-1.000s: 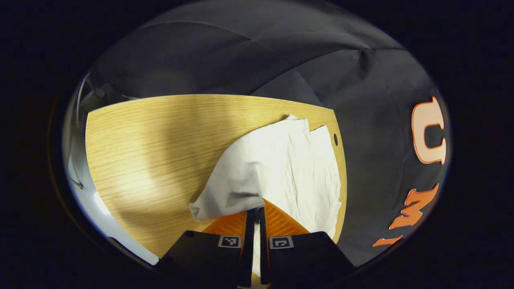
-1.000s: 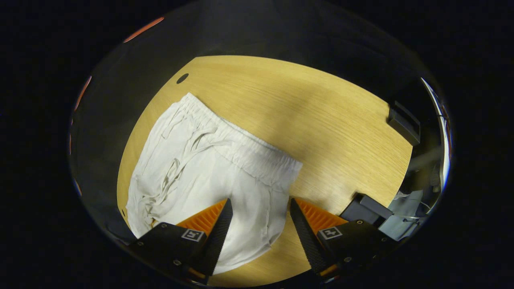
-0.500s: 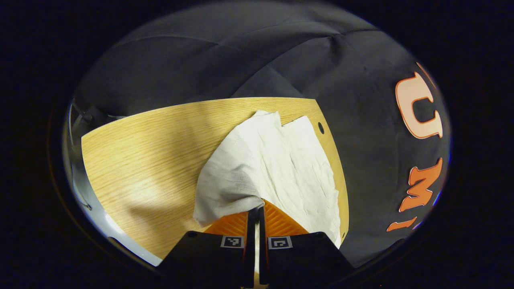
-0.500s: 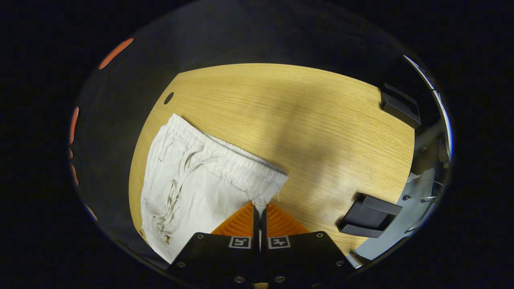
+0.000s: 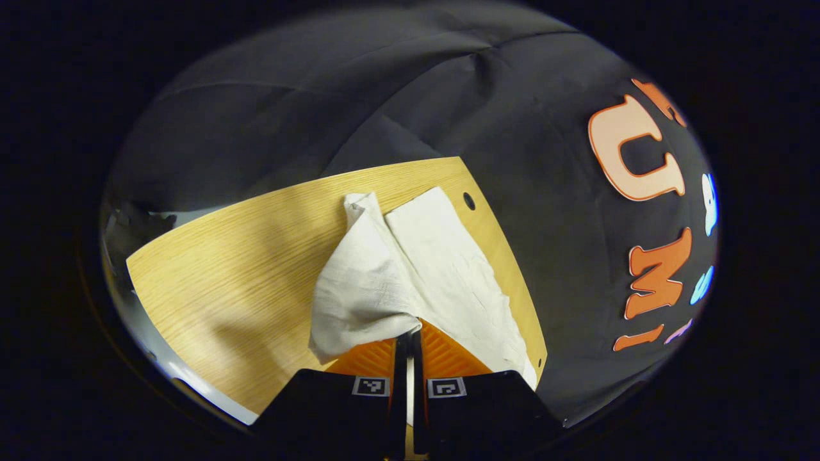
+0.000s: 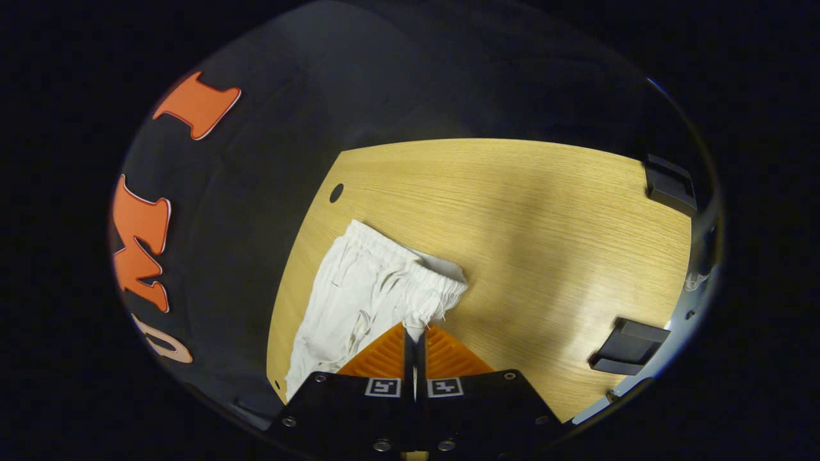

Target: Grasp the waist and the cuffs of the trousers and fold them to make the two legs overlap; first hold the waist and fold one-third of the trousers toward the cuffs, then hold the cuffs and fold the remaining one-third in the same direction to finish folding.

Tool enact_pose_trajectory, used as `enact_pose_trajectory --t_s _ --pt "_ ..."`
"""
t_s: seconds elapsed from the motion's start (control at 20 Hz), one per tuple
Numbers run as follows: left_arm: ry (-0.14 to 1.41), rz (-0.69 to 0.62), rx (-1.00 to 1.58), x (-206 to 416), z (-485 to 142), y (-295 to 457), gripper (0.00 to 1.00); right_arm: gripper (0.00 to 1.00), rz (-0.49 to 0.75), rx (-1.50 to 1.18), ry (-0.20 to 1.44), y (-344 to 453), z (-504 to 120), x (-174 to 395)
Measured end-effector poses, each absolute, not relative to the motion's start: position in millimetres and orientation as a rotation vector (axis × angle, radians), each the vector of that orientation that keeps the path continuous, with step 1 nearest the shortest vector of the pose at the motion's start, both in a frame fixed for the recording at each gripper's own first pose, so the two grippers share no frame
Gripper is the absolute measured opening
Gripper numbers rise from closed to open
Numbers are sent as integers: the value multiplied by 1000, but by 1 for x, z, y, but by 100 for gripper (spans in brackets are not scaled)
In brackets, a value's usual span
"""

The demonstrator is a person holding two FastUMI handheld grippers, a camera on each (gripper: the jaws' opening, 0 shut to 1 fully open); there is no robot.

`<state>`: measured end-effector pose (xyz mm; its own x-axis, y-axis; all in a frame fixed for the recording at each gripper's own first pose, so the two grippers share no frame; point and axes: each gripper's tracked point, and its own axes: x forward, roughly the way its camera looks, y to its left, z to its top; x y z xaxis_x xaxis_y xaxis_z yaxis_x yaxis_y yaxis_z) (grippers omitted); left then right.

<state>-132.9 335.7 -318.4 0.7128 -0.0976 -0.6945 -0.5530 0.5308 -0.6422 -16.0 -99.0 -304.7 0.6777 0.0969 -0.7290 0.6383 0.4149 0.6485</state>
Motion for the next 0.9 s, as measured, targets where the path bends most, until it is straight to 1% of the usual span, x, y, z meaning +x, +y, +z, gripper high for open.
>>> enact_pose_trajectory --t_s 0.25,0.3,0.45,0.6,0.7,0.9 --pt "763 219 -923 -99 -293 343 8 1 -388 1130 750 -105 -287 7" --pt "768 203 -907 -91 -290 344 5 1 -388 1131 744 -104 -284 13" --pt "781 163 -862 -69 -282 343 6 1 -391 1147 721 -104 -272 31" --pt "799 141 -819 -46 -282 348 8 1 -392 1137 716 -106 -265 47" --pt "860 135 -759 -36 -294 354 8 1 -398 1129 727 -106 -263 59" --pt "874 95 -725 1 -293 355 8 1 -392 1106 744 -103 -261 85"
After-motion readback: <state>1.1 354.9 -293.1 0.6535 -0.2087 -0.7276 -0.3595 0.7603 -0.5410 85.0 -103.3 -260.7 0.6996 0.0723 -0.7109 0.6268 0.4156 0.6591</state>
